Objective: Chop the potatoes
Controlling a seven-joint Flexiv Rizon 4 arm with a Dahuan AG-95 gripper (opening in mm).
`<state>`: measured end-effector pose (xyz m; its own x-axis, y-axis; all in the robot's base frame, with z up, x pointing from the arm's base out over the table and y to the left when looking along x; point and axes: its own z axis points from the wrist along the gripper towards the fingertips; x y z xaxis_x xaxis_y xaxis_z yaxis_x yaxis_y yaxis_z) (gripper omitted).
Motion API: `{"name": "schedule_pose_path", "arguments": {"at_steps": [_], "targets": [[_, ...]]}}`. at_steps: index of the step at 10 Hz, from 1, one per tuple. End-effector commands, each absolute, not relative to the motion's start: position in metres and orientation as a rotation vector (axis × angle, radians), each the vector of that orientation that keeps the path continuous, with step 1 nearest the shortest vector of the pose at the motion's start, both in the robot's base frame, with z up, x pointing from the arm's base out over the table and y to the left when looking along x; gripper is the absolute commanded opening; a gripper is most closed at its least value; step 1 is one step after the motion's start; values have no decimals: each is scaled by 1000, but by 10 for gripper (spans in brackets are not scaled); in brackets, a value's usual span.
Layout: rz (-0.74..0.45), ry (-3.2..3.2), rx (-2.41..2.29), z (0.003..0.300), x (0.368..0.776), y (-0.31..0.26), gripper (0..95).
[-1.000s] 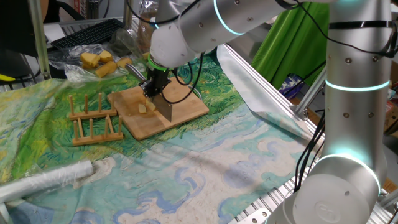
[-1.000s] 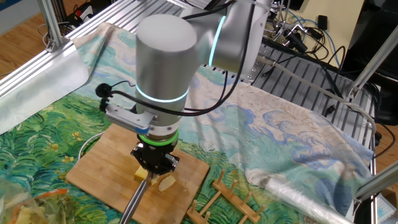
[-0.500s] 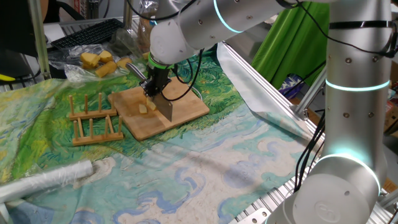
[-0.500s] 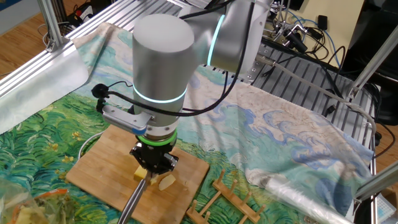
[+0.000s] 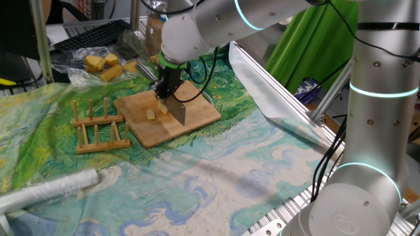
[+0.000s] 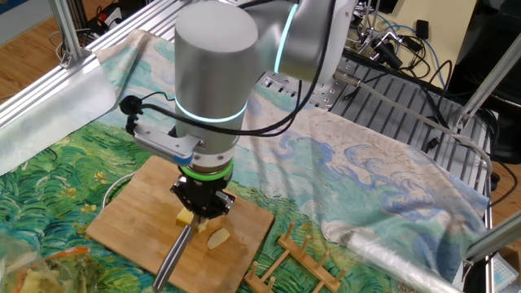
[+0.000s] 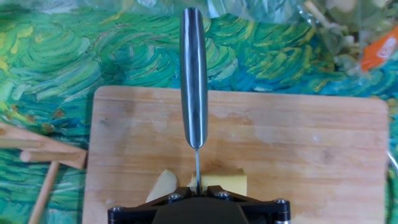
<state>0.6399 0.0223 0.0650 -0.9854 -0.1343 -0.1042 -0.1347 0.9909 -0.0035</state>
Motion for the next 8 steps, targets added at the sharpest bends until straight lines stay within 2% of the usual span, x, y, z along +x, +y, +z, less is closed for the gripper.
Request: {"name": "schedule_pose_path", "arguments": {"at_steps": [1, 3, 8], "targets": [[17, 3029, -200, 49, 645, 26, 0], [15, 2995, -200, 17, 650, 31, 0], [6, 3042, -204, 43, 650, 28, 0]]}}
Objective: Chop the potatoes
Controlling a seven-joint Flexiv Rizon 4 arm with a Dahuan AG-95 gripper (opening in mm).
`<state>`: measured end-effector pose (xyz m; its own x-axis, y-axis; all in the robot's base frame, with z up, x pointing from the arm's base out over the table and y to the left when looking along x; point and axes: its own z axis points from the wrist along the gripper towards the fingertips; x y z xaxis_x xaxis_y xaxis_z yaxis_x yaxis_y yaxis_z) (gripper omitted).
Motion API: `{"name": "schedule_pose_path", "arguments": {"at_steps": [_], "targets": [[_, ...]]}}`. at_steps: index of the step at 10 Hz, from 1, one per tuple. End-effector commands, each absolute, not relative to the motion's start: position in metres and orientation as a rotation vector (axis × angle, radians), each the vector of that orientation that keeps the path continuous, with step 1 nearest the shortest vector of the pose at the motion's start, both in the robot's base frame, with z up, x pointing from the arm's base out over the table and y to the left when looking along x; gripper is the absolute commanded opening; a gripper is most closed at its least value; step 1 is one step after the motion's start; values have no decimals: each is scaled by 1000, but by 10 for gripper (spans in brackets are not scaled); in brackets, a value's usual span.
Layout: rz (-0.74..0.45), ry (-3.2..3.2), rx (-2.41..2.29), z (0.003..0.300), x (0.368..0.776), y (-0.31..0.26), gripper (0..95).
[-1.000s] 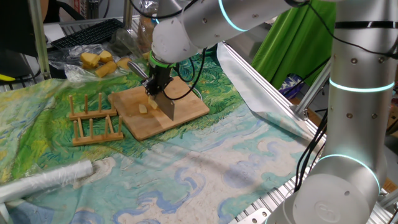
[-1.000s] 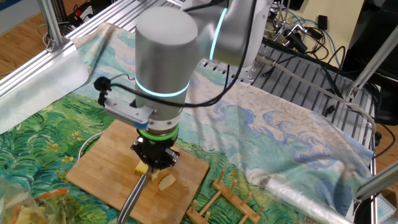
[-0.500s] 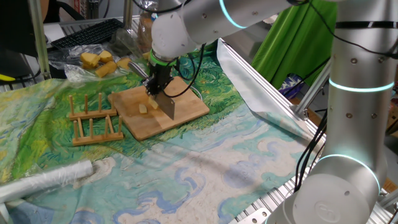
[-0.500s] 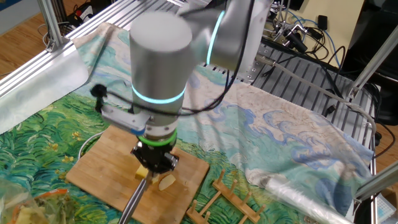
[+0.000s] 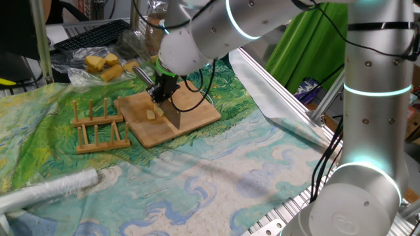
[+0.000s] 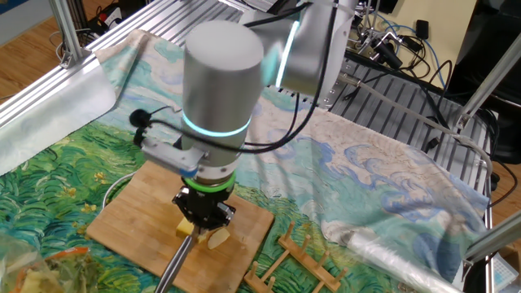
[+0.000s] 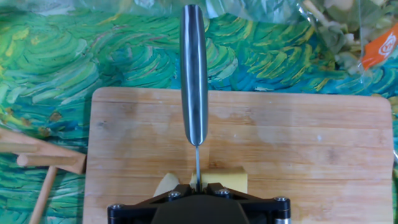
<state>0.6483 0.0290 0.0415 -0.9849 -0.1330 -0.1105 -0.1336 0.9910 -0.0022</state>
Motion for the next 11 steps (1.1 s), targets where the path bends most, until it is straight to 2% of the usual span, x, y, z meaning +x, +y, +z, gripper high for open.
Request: {"name": "schedule_pose_path", "arguments": {"at_steps": [1, 7, 11], "targets": [[2, 3053, -206, 48, 649, 28, 0], [-6, 3069, -195, 71, 641, 22, 0], [-5, 3069, -189, 74, 640, 22, 0]]}}
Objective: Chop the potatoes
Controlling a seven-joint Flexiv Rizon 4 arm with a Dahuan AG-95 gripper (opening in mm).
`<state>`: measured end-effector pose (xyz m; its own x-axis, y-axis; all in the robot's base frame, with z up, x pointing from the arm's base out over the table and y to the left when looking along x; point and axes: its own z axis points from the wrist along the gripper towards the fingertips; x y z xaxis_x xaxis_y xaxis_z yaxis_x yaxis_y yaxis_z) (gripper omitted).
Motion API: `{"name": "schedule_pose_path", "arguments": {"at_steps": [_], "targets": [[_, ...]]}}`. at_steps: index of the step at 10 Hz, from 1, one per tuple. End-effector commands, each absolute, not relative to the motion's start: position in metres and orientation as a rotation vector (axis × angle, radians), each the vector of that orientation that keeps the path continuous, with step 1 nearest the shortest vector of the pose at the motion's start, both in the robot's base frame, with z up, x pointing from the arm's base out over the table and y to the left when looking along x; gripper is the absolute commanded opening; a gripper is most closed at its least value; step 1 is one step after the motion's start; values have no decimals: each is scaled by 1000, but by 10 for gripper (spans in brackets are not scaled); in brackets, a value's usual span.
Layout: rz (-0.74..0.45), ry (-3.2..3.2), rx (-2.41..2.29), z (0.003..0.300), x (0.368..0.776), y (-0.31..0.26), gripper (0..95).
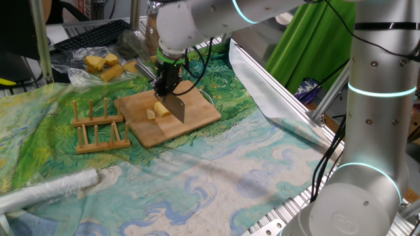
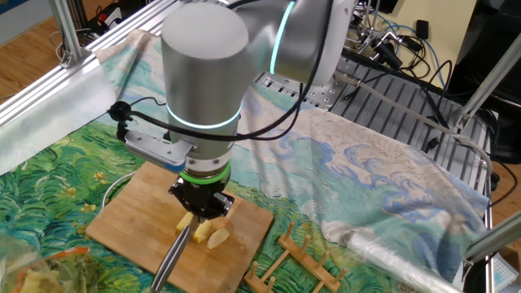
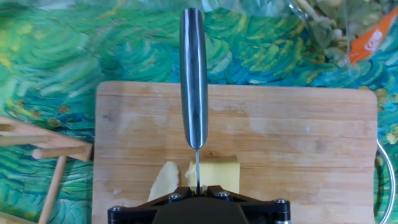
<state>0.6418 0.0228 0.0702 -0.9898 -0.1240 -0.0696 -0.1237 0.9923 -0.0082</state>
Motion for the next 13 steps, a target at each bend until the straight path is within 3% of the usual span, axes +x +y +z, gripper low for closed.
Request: {"name": "schedule_pose_path", "arguments": {"at_steps": [1, 3, 5, 13], "targets": [[-3, 3073, -188, 74, 640, 22, 0], [3, 3078, -199, 62, 644, 25, 0], [-5, 3029, -218, 15, 651, 34, 0], [69, 3057, -165, 25, 650, 33, 0]]}}
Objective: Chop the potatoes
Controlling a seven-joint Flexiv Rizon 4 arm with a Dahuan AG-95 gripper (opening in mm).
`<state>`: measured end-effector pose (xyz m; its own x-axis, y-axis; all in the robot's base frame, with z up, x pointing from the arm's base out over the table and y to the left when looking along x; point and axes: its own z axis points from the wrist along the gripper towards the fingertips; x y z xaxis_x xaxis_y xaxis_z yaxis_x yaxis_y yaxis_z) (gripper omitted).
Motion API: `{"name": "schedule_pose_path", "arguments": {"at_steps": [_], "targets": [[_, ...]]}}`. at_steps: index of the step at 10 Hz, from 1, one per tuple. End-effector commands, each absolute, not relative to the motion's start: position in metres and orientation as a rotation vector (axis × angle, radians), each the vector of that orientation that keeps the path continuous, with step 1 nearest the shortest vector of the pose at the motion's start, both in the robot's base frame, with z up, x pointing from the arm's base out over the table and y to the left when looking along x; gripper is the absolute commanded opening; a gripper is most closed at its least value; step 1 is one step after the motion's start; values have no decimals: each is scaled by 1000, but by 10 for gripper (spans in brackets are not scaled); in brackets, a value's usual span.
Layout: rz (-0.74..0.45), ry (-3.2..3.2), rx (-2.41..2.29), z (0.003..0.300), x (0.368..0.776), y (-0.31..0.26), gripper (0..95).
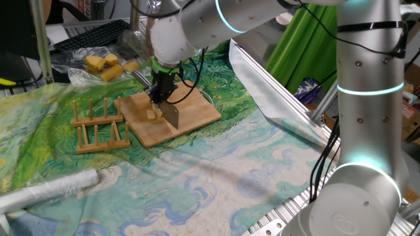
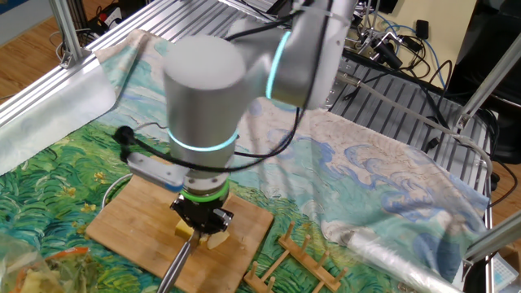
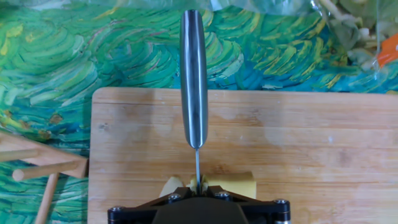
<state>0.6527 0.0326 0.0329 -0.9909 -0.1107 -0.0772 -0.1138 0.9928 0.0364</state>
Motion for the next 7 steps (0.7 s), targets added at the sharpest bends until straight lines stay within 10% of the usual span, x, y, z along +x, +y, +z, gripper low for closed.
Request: {"name": "schedule_pose_path", "arguments": {"at_steps": [1, 7], "targets": [[67, 3057, -169, 28, 650, 33, 0], [68, 3066, -161, 38, 648, 32, 0]]}}
